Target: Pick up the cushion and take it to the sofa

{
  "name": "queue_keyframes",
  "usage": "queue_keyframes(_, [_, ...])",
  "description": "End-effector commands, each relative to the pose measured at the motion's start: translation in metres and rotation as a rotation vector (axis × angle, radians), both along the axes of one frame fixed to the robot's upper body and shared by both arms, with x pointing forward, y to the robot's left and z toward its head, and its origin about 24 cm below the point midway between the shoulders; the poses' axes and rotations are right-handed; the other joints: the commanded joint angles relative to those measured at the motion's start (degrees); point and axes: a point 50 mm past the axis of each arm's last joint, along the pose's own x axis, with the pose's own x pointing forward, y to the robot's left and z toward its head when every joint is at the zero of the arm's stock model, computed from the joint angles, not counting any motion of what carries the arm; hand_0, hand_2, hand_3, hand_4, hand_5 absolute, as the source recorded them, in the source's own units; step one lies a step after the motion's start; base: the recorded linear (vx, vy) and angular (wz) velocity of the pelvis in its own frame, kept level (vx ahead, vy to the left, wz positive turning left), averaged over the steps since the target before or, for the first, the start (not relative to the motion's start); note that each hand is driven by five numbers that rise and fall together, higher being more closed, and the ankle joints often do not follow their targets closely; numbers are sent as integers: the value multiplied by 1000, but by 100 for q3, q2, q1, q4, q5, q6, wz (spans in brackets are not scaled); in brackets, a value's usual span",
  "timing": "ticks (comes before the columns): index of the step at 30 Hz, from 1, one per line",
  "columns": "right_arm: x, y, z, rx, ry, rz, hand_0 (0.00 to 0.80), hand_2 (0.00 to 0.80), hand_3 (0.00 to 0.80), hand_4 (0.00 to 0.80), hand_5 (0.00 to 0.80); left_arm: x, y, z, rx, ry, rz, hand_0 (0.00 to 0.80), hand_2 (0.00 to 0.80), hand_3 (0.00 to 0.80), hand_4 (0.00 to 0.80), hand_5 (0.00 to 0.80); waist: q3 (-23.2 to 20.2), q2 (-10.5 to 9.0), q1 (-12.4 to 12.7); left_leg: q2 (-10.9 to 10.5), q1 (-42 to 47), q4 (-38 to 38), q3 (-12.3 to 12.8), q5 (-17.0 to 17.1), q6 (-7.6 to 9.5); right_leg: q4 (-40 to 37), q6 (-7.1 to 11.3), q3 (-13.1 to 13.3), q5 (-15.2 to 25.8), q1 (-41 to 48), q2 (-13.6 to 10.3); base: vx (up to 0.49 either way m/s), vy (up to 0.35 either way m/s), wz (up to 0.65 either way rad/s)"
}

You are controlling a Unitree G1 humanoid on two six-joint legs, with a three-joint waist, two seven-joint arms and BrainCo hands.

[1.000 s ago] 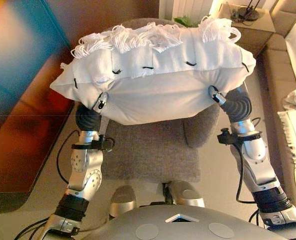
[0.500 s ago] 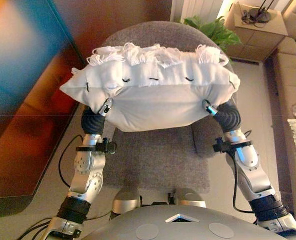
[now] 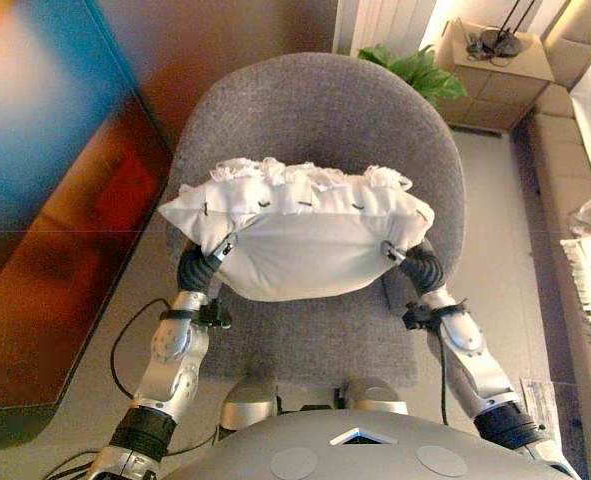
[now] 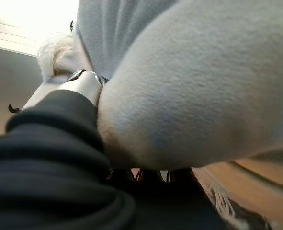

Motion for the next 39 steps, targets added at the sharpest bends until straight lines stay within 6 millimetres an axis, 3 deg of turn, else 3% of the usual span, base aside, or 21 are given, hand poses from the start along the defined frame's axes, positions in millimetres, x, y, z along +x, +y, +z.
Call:
queue_keyframes(1, [31, 23, 38, 51, -186, 60, 800, 800, 800, 800, 800, 39, -22, 38, 21, -206, -81, 800, 800, 800, 800, 800, -87, 13, 63, -10, 160, 372, 193, -988, 55, 23, 230, -95, -345, 89, -169, -28, 4, -3])
queue_keyframes(11, [46, 31, 32, 22, -141, 52, 800, 800, 800, 800, 800, 53, -37, 29, -9, -133, -71, 800, 800, 800, 800, 800, 306, 178, 26, 1, -157, 164, 165, -805, 12, 23, 205, -74, -314, -320, -169, -96, 2, 0])
queue_keyframes(17, [84, 43, 22, 60, -18, -3, 800, 800, 800, 800, 800, 84, -61, 17, 31, -31, -83, 800, 800, 800, 800, 800, 490, 173, 9, 33, -316, 243, 169, -781, -71, 23, 191, -121, -293, -425, -192, -64, 10, 1])
queue_keyframes(20, [117, 54, 38, 59, -2, -2, 800, 800, 800, 800, 800, 109, -76, 25, 63, 3, -93, 800, 800, 800, 800, 800, 652, 166, 13, 36, -455, 306, 164, -777, -108, 23, 200, -100, -258, -527, -198, -118, 17, 0])
queue_keyframes(22, [144, 60, 60, 107, 4, 0, 800, 800, 800, 800, 800, 136, -77, 42, 89, 6, -91, 800, 800, 800, 800, 800, 809, 157, -11, 43, -626, 329, 183, -740, -146, 23, 202, -61, -217, -684, -195, -179, 20, 5])
queue_keyframes(24, [162, 55, 68, 151, 51, 1, 800, 800, 800, 800, 800, 155, -79, 59, 101, 6, -75, 800, 800, 800, 800, 800, 928, 154, -26, 54, -740, 311, 204, -694, -170, 23, 208, -28, -190, -802, -181, -134, 28, 2])
queue_keyframes(28, [184, 50, 86, 233, 136, -29, 800, 800, 800, 800, 800, 179, -77, 70, 144, 144, -63, 800, 800, 800, 800, 800, 1167, 127, -69, 59, -1002, 282, 207, -554, -214, 23, 223, 39, -90, -1076, -155, -100, 33, 1])
queue_keyframes(32, [190, 42, 87, 242, 245, -58, 800, 800, 800, 800, 800, 188, -67, 76, 157, 259, -32, 800, 800, 800, 800, 800, 1343, 93, -100, 63, -1122, 249, 219, -472, -243, 23, 222, 70, -19, -1233, -142, 14, 5, 2])
queue_keyframes(33, [191, 40, 90, 240, 243, -68, 800, 800, 800, 800, 800, 190, -66, 79, 159, 256, -26, 722, 722, 722, 722, 722, 1374, 85, -103, 61, -1148, 246, 223, -458, -245, 23, 222, 75, -2, -1268, -142, 0, 10, 4])
queue_keyframes(34, [194, 38, 95, 240, 236, -82, 800, 800, 800, 800, 800, 193, -64, 84, 167, 257, -16, 593, 593, 593, 593, 593, 1425, 78, -106, 58, -1206, 244, 231, -434, -245, 25, 221, 81, 27, -1342, -142, 0, 0, 0])
queue_keyframes(35, [195, 37, 98, 241, 235, -90, 800, 800, 800, 800, 800, 194, -63, 86, 170, 266, -13, 533, 533, 533, 533, 533, 1459, 83, -109, 57, -1247, 245, 241, -415, -245, 35, 222, 81, 43, -1399, -142, -46, 20, 5])
queue_keyframes(36, [200, 33, 109, 249, 225, -112, 800, 800, 800, 800, 800, 198, -62, 96, 180, 249, -3, 0, 0, 0, 0, 0, 1516, 88, -123, 51, -1384, 261, 269, -352, -253, 72, 225, 86, 93, -1558, -139, -40, 20, 9])
queue_keyframes(37, [202, 30, 115, 249, 215, -126, 800, 800, 800, 800, 800, 201, -60, 104, 189, 226, 16, 0, 0, 0, 0, 0, 1538, 97, -125, 41, -1446, 275, 274, -328, -259, 96, 228, 89, 105, -1625, -141, -28, 19, 10])
queue_keyframes(38, [204, 26, 120, 244, 198, -132, 728, 728, 728, 728, 728, 203, -58, 109, 194, 210, 29, 0, 0, 0, 0, 0, 1553, 111, -124, 32, -1481, 277, 275, -312, -264, 117, 232, 80, 106, -1669, -145, -5, 15, 8])
queue_keyframes(39, [206, 22, 127, 236, 174, -131, 326, 326, 326, 326, 326, 205, -54, 115, 196, 197, 46, 0, 0, 0, 0, 0, 1567, 125, -121, 23, -1506, 279, 274, -300, -265, 129, 231, 64, 106, -1696, -153, -1, 20, 6])
